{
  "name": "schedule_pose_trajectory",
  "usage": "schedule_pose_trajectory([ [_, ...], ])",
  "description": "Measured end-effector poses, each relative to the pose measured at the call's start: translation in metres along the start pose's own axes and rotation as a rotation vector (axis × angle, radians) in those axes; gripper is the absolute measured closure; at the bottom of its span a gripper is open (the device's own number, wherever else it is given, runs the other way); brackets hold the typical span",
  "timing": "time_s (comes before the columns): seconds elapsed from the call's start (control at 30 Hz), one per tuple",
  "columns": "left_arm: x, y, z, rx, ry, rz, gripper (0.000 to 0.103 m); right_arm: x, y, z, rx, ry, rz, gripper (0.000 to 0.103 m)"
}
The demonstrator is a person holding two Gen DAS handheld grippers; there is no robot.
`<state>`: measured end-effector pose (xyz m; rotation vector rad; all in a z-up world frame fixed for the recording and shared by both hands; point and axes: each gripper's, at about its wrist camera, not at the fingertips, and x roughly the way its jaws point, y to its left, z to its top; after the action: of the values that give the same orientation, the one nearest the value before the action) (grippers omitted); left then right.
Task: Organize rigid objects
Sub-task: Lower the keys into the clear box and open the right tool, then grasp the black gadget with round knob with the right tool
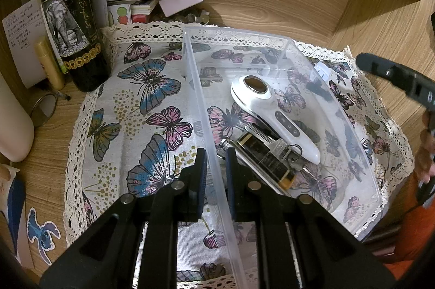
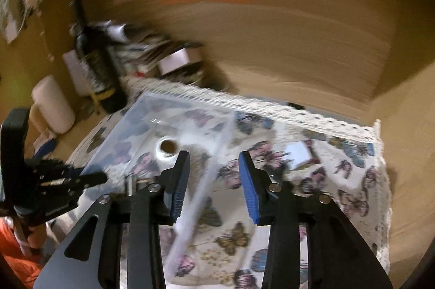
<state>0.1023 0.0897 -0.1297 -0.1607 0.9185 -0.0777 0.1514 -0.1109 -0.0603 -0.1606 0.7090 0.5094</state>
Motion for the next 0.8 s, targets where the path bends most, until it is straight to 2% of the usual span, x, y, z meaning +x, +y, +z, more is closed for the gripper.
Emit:
schedule_pose_trajectory([
  [0.17, 0.0, -0.001, 0.0, 0.008, 0.003, 0.009, 0.091, -0.002, -0.029, 0.001, 0.06, -0.02, -0.075, 0.062],
  [0.37, 0.0, -0.001, 0.001, 0.01, 0.005, 0.017, 0.091, 0.013, -0.056, -0.003, 0.112, 0.01, -0.127, 0.06],
  [0.5, 0.0, -0.001, 0.001, 0.012, 0.009, 0.026, 0.091, 0.035, -0.068, -0.011, 0.136, 0.073, -0.114, 0.06],
  [0.8, 0.001, -0.002, 0.002, 0.016, 0.012, 0.042, 0.091, 0.093, -0.07, -0.024, 0.082, 0.225, -0.108, 0.06],
])
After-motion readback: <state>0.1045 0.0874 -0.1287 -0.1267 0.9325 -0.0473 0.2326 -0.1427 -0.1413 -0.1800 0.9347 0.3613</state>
